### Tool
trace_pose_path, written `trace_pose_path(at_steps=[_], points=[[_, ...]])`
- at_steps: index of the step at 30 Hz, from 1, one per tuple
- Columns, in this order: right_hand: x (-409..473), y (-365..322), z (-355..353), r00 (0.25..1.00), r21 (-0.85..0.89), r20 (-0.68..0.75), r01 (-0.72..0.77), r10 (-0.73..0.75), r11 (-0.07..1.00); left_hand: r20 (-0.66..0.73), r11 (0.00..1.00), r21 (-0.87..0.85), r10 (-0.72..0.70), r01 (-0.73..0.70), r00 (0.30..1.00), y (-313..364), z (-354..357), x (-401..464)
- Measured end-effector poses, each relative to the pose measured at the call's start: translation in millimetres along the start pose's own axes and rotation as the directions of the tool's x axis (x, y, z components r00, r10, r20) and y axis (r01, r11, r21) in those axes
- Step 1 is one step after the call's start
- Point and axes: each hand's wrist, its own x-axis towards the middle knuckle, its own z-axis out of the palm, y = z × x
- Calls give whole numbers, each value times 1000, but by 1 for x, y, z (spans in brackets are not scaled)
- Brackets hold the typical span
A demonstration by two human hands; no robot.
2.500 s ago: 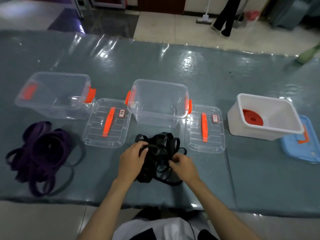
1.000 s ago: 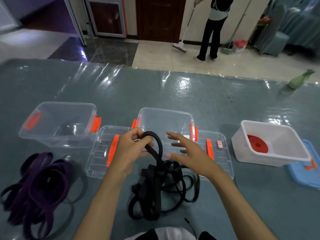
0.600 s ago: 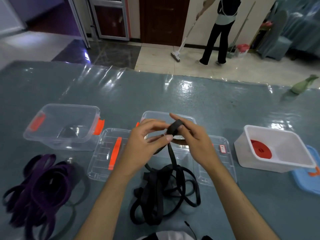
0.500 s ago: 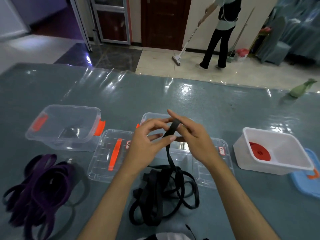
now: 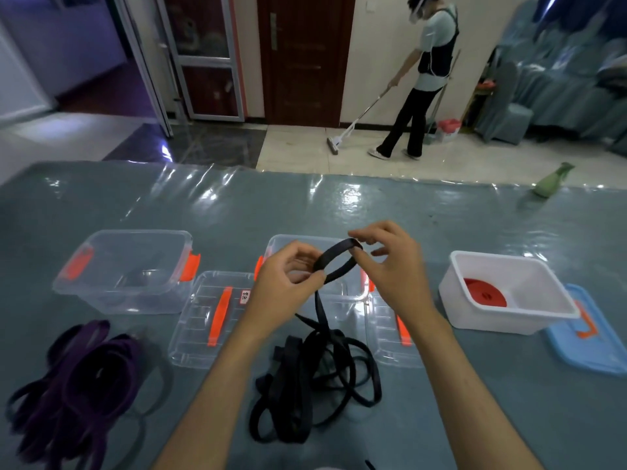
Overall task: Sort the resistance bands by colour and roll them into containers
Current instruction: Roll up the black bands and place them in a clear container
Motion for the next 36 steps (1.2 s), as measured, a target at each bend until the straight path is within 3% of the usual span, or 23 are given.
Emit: trace_pose_path(at_steps=[3, 5, 8, 13, 17, 22, 25, 30, 36], points=[[-6, 2, -2, 998, -209, -62, -28, 15, 977, 10, 999, 35, 9, -10, 1000, 2, -5, -6], [-9, -2, -1, 994, -244, -17, -107, 106, 964, 14, 1000, 21, 14, -14, 1000, 4, -7, -10], [-14, -7, 4, 979, -62, 46, -194, 197, 979, -2, 1000, -12, 29, -29, 1000, 7, -10, -15], [-16, -9, 3, 979, 200, 62, -203, 195, 958, -79, 1000, 13, 13, -12, 997, -1, -26, -21], [-12, -16, -1, 975, 328, 77, -220, 206, 919, -101, 1000, 17, -15, 17, 995, -7, -38, -25], [-10, -30, -4, 978, 426, 93, -209, 188, 880, -35, 1000, 23, -15, 16, 999, -9, -34, -24], [-6, -36, -5, 984, 371, 110, -173, 142, 912, -22, 1000, 29, -7, 7, 1000, -8, -23, -19], [1, -31, -1, 999, 20, 22, -24, 24, 999, -35, 999, 32, 41, -40, 999, -4, -8, -4], [10, -31, 0, 990, 144, 99, -116, 102, 983, 11, 997, 57, 42, -42, 999, -3, -6, 6]])
